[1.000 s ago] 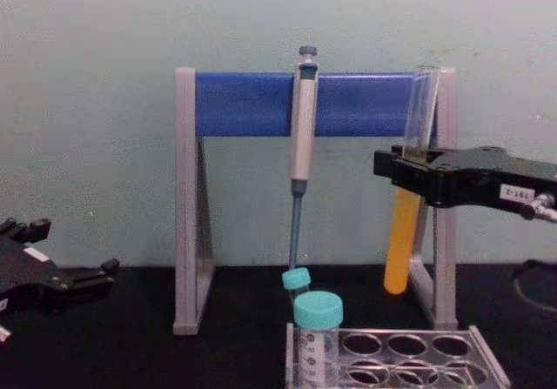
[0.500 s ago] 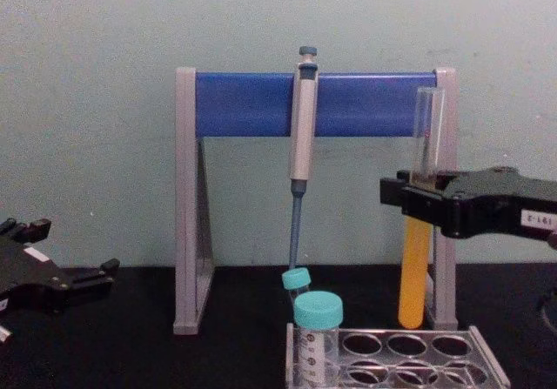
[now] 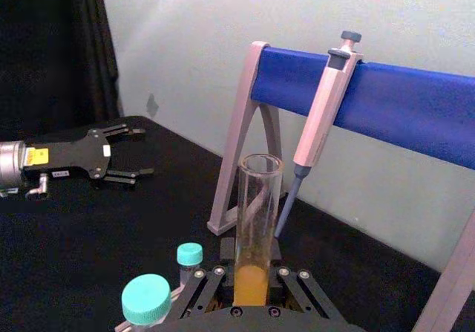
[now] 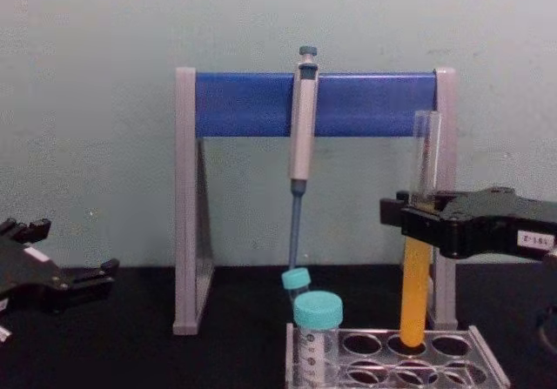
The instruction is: Pick up the test tube from the test tube rack, shake it, then place it back into the test tube rack.
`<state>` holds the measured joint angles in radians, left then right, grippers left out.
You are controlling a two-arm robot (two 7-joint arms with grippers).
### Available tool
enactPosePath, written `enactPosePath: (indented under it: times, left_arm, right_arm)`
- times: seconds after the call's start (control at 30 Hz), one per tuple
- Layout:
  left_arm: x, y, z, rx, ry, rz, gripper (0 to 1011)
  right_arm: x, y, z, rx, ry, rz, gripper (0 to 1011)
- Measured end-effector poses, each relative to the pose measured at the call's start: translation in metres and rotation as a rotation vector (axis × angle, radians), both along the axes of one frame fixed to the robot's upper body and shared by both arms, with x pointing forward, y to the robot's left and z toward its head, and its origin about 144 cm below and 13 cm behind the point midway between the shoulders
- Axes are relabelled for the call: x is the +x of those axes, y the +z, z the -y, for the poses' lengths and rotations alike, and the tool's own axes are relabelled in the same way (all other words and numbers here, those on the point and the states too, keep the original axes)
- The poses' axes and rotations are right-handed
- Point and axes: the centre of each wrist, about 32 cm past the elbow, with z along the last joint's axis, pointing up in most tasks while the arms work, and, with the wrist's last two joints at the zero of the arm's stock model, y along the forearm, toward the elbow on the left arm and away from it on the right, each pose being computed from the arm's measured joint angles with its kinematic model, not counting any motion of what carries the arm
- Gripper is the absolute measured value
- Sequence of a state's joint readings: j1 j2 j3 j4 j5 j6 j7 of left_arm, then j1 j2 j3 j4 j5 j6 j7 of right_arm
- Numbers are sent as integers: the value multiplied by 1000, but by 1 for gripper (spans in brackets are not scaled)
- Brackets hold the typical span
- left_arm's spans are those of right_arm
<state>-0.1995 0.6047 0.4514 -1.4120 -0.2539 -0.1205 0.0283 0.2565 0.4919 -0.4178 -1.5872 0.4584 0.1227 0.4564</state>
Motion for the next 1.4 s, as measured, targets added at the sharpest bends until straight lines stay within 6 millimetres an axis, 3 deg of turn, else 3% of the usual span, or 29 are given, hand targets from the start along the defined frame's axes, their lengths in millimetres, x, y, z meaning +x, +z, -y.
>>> enactPosePath:
  times: [0.6, 1.4]
  left_arm:
    - [0, 0, 0, 0, 0, 0, 1001]
    - [0, 0, 0, 0, 0, 0, 1002]
  right_arm:
    - [3, -4, -1, -7, -1, -2, 232]
    - [5, -25, -4, -22, -4, -58, 232]
